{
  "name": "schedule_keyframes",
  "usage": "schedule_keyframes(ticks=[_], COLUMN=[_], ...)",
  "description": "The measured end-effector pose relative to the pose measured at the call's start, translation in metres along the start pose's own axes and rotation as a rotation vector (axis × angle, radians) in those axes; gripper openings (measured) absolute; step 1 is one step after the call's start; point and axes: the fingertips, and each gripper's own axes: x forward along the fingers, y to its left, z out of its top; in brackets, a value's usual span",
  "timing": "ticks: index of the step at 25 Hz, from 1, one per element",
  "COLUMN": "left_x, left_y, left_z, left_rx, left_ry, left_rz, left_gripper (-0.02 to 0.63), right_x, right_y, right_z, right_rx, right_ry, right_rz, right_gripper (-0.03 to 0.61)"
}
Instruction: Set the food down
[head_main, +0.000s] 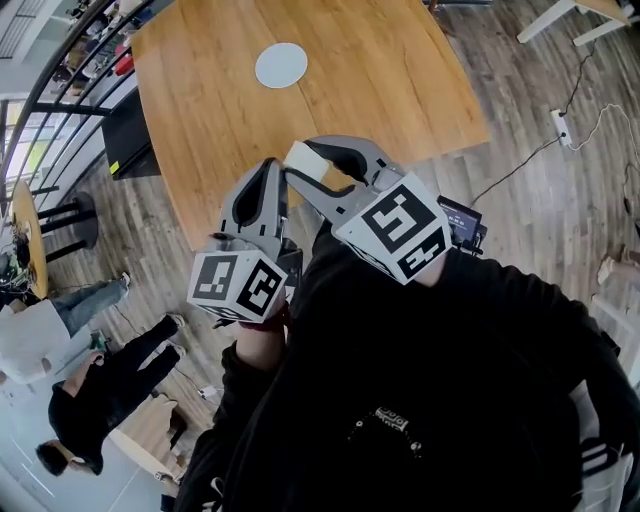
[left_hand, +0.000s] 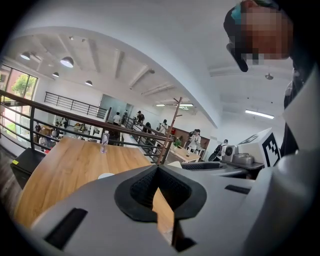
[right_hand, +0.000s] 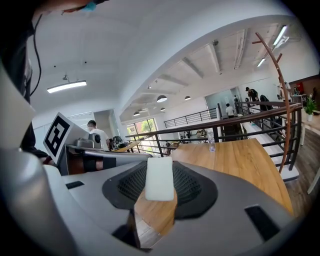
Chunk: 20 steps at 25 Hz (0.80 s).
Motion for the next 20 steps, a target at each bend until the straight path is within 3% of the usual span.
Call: schedule_keyframes(ticks=[20], left_x=[0.037], left_y=[0.096], left_z=[0.088], left_rx=[0.062], left_ry=[-0.043], left_rz=[-0.147], left_gripper=[-0.003], right_x=[0.104], right_y=[-0.021], right_z=[0.083], right_rx=[-0.066], right_ry=[-0.051], right_rz=[-0.127], right_gripper=[0.170])
